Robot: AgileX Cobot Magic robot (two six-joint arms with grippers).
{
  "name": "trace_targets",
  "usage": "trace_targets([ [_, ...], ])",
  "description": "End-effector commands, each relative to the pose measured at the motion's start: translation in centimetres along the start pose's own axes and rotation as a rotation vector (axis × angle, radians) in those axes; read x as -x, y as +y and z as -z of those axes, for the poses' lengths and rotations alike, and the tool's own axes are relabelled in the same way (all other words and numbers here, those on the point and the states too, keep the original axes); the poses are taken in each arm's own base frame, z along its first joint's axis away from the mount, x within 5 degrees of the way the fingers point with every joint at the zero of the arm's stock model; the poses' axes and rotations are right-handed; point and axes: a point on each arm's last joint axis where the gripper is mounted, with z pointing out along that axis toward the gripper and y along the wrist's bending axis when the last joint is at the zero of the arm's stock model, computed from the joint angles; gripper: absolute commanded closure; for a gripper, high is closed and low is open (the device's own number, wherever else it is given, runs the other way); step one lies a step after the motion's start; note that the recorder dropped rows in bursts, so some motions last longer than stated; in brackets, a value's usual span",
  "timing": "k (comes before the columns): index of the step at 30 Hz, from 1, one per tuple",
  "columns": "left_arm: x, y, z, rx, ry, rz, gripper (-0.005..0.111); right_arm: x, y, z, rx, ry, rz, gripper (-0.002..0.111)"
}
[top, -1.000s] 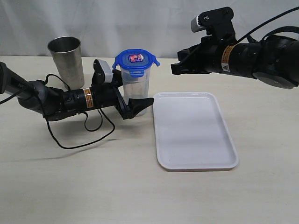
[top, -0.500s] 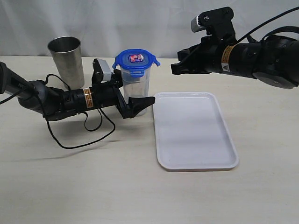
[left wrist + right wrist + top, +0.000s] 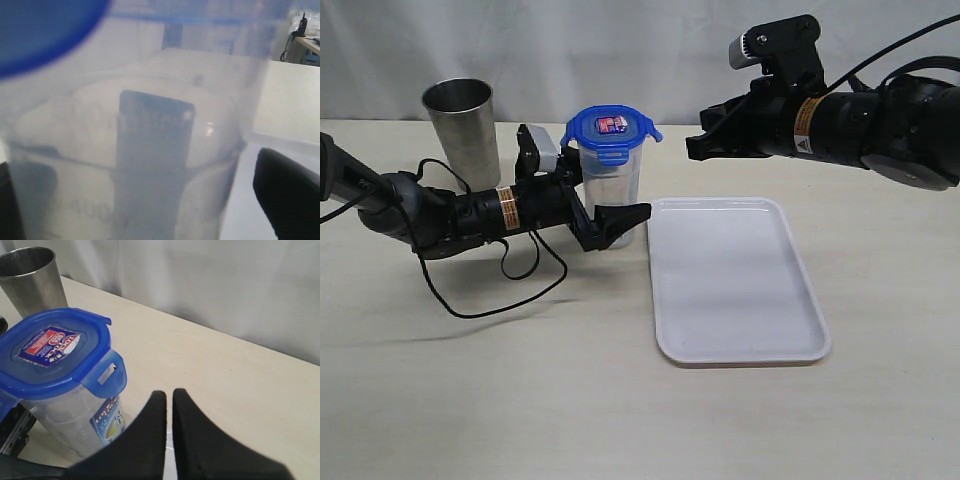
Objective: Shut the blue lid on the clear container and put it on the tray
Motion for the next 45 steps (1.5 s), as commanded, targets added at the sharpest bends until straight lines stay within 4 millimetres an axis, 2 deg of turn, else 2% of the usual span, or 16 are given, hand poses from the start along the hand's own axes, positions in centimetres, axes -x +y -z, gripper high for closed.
trace_targets([
  [1, 0.3, 0.1, -0.1, 0.005, -0.01, 0.001, 0.014, 0.1, 0.0, 0.2, 0.001, -0.003, 0.008, 0.104],
  [3, 0.3, 0.0, -0.1, 0.001, -0.007, -0.001, 0.026, 0.1, 0.0, 0.2, 0.001, -0.003, 0.008, 0.104],
  [12, -0.1, -0.6, -0.1, -0.073, 0.04, -0.032, 0.101, 0.1, 0.0, 0.2, -0.002, 0.0, 0.007, 0.104],
  [13, -0.2, -0.5, 0.1, -0.085, 0.049, -0.043, 0.107, 0.1, 0.0, 0.2, -0.002, 0.0, 0.007, 0.104],
  [19, -0.3, -0.1, 0.6, -0.079, 0.057, -0.043, 0.107, 0.1, 0.0, 0.2, -0.001, 0.0, 0.01, 0.104],
  [23, -0.8, -0.6, 0.7, -0.135, 0.1, -0.066, 0.107, 0.1, 0.0, 0.2, -0.001, 0.0, 0.01, 0.104],
  [26, -0.2, -0.5, 1.0, -0.151, 0.078, -0.087, 0.107, 0.1, 0.0, 0.2, -0.005, 0.004, 0.01, 0.104],
  [31, 1.3, 0.4, 3.0, -0.113, 0.079, -0.093, 0.107, 0.0, -0.2, 0.2, -0.02, 0.017, -0.011, 0.104],
  [35, 1.0, 0.3, 4.6, -0.085, 0.096, -0.057, 0.107, 0.6, 0.0, 0.8, -0.014, -0.001, -0.029, 0.102],
  [38, 0.7, -0.1, 5.1, -0.071, 0.104, -0.027, 0.107, 1.5, 0.6, 1.8, 0.038, -0.013, -0.031, 0.093],
  [42, 1.1, -1.2, 5.7, -0.075, 0.116, -0.004, 0.107, 3.0, 2.5, 3.7, 0.214, -0.014, -0.078, 0.076],
  [45, 1.8, -2.2, 6.4, -0.063, 0.117, 0.016, 0.107, 3.4, 3.2, 4.4, 0.294, 0.042, -0.114, 0.071],
])
